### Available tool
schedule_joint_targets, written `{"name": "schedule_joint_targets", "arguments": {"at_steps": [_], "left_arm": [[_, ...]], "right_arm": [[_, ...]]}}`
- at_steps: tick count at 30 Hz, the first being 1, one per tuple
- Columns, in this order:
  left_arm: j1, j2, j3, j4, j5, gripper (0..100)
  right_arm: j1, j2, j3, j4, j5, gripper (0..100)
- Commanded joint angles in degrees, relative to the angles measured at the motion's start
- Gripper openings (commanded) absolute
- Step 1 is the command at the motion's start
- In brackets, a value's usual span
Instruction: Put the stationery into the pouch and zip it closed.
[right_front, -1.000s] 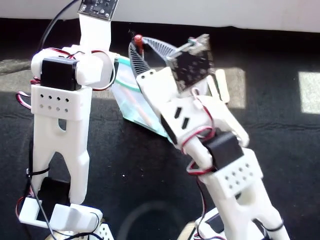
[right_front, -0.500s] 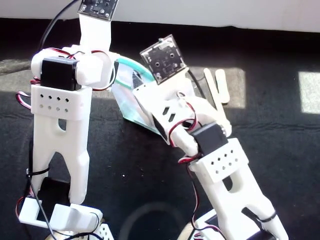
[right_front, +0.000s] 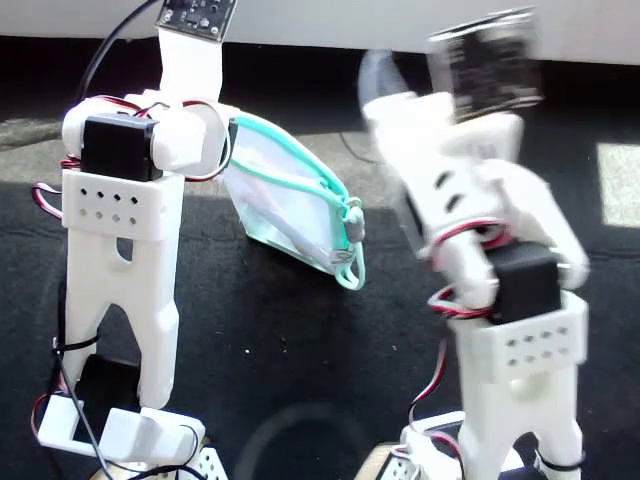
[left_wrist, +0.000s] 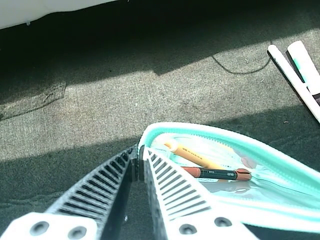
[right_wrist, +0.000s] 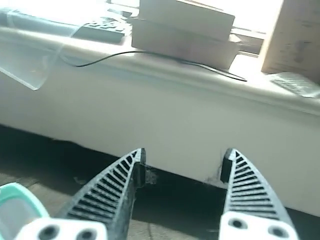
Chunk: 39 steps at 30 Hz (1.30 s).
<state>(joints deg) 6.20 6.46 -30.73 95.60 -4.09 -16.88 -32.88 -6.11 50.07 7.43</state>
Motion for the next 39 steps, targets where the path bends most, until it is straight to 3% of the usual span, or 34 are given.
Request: {"name": "schedule_joint_targets", "arguments": {"at_steps": [1,3,5,9,13,16,21,28,31,39], "left_arm": [[0.5,3.0,3.2,3.3,0.2,1],[0.5,3.0,3.2,3.3,0.2,1],[0.7,3.0,3.2,3.3,0.2,1],[0.7,3.0,3.2,3.2,0.1,1],[0.6,3.0,3.2,3.3,0.1,1],[0.4,3.0,3.3,3.3,0.1,1],[0.3,3.0,3.3,3.3,0.1,1],[0.3,3.0,3.3,3.3,0.1,1],[0.3,3.0,3.3,3.3,0.1,1],[0.2,3.0,3.3,3.3,0.1,1]], "right_arm": [[11.7,0.0,-2.2,2.9,-0.4,9.8],[14.8,1.2,1.7,3.3,-0.3,0.0],[15.8,4.2,6.1,3.3,-0.2,5.2],[16.1,15.7,6.8,3.3,0.2,5.9],[15.7,31.2,1.7,4.1,6.8,6.0],[15.3,43.0,-6.7,8.0,11.3,9.0],[15.2,61.0,-27.1,19.9,13.1,23.2],[11.5,80.9,-58.2,31.3,13.8,16.2],[8.8,87.9,-67.4,33.9,17.9,15.1],[10.6,97.1,-73.0,34.1,18.8,15.4]]}}
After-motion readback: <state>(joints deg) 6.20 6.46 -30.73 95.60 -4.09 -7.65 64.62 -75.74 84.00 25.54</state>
